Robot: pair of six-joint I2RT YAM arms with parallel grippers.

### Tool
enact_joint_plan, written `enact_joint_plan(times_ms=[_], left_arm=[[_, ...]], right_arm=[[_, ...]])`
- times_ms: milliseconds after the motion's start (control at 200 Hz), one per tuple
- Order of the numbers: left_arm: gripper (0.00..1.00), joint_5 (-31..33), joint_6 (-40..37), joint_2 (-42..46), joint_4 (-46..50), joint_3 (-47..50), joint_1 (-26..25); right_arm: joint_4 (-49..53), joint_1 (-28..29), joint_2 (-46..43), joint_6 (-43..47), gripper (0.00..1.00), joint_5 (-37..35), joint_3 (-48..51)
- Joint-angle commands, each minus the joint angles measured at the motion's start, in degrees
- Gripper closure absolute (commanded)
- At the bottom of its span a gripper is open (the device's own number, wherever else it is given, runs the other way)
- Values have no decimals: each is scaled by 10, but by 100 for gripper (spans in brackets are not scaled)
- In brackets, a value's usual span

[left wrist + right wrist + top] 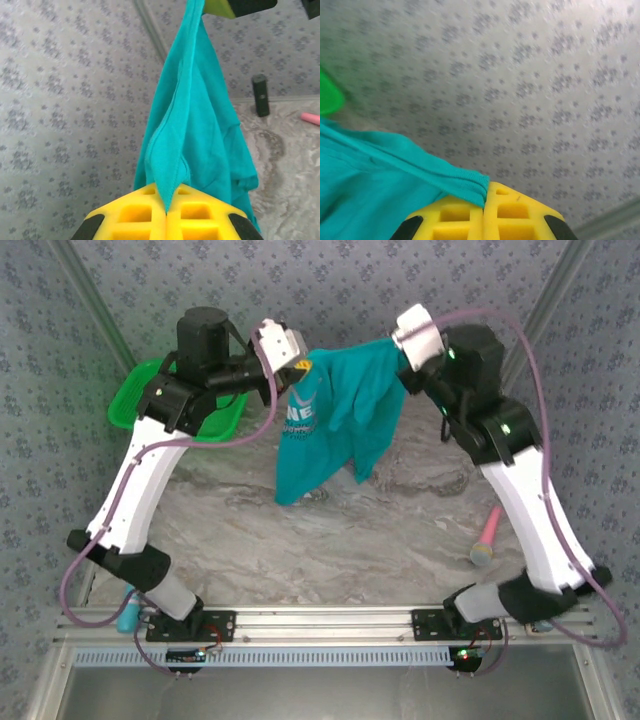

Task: Fold the inside-out t-shirt

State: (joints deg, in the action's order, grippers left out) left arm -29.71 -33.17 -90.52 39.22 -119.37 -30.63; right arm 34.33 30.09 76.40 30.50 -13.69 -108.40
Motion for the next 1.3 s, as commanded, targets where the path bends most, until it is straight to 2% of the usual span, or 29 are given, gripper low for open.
enact_joint_plan(times_ms=[0, 105, 240, 420, 595, 710, 825, 934, 1014, 1069, 1179, 1294], left_arm=[[100, -39, -47, 67, 31, 33, -39], [100, -42, -37, 123, 0, 97, -50], [100, -28, -37, 163, -65, 143, -49], [100, 20, -37, 121, -73, 127, -36], [100, 44, -4, 53, -96, 103, 2], [100, 98, 18, -4, -125, 80, 33], [100, 118, 29, -89, -111, -29, 66], [100, 120, 2, -184, 0, -212, 76], [100, 110, -4, -230, 64, -317, 77], [100, 102, -4, -237, 66, -335, 75], [100, 88, -15, -219, 59, -311, 72], [100, 84, -34, -162, 41, -200, 64]], right_arm=[[-58, 44, -140, 24, 100, 74, 75], [-89, 57, -206, 2, 100, 68, 108], [-68, 55, -193, 3, 100, 25, 73], [-77, 28, -118, 20, 100, 30, 62], [-114, -57, -12, -6, 100, 74, 52], [-135, -93, 81, -25, 100, 43, 8], [-157, -123, 181, -78, 100, 18, -85], [-109, -151, 256, -136, 100, 27, -217], [-92, -149, 272, -133, 100, 40, -269], [-104, -139, 260, -112, 100, 46, -256], [-153, -119, 210, -79, 100, 38, -174], [-193, -110, 139, -68, 100, 31, -48]])
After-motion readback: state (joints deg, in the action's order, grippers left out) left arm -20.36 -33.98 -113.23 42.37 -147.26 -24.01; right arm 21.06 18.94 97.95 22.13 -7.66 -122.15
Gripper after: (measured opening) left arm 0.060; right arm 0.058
